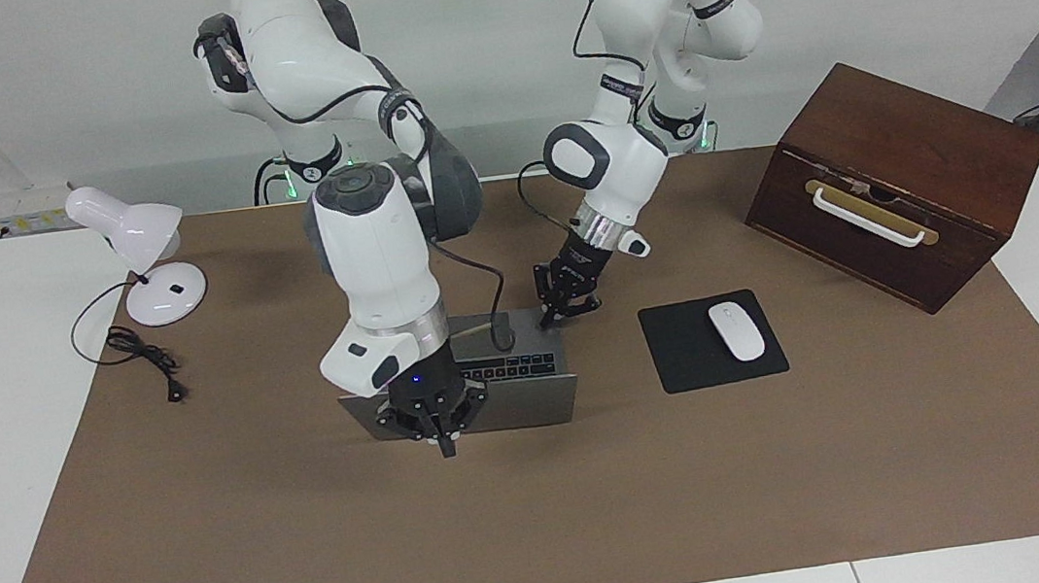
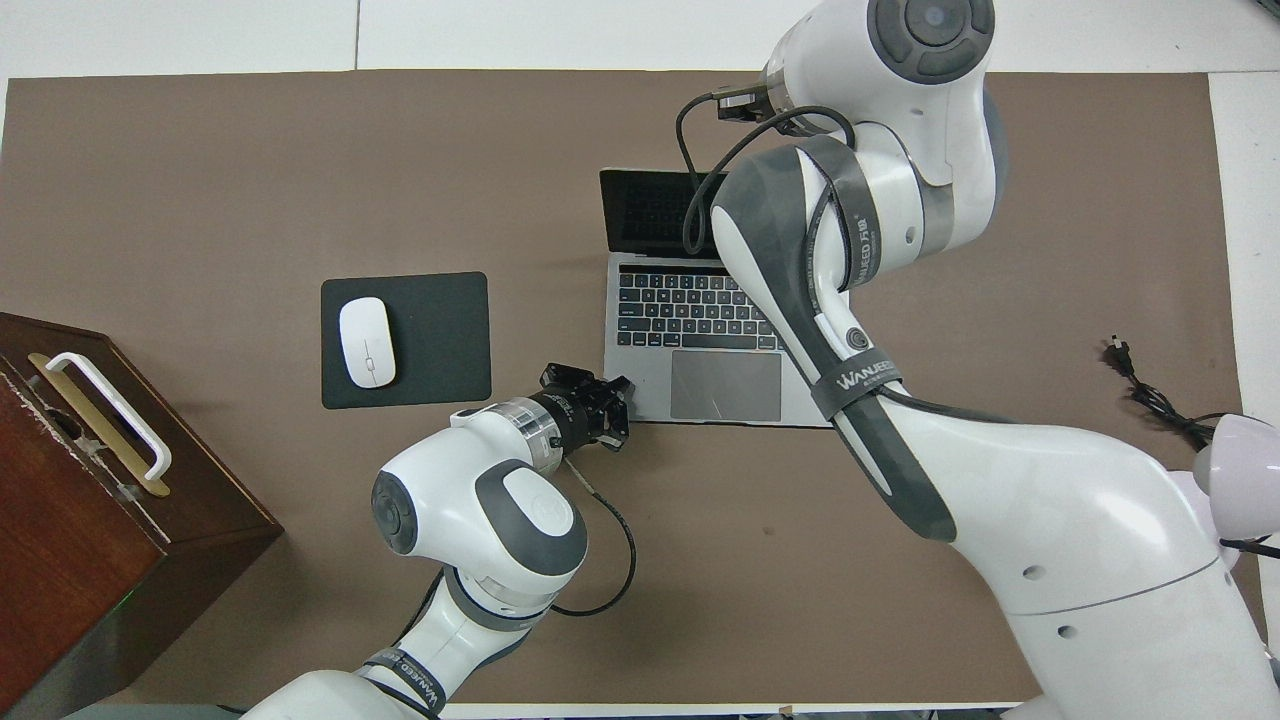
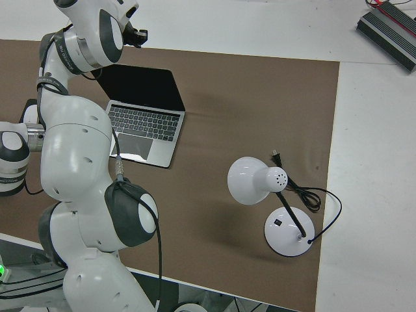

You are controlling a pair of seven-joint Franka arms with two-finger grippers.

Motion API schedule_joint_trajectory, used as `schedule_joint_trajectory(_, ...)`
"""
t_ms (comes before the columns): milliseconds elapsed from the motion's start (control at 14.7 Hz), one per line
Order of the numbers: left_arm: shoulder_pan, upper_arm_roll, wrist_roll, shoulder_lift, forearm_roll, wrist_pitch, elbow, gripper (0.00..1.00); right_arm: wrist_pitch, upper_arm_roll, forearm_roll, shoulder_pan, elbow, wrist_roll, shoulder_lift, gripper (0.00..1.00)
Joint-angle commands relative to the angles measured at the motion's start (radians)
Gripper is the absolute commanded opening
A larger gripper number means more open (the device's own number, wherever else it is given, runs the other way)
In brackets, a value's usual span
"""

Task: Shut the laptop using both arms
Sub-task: 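Hook the right gripper behind the laptop lid top edge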

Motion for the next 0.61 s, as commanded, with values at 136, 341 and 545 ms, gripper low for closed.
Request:
schedule_joint_trajectory(136, -0.022, 0.009, 0.003, 0.034, -0.016, 0.029, 0.017, 0.00, -0.110, -0.003, 0.070, -0.004, 0.009, 0.017, -0.010, 0.00)
schedule_joint_trajectory(341, -0.021, 0.009, 0.014, 0.037, -0.016, 0.029, 0.016, 0.00, -0.159, -0.005, 0.102, -0.004, 0.009, 0.017, -0.022, 0.00)
schedule_joint_trajectory(545, -0.021, 0.009, 0.029, 0.043, -0.019, 0.029, 0.013, 0.00, -0.197, -0.005, 0.119, -0.012, 0.009, 0.017, -0.033, 0.00)
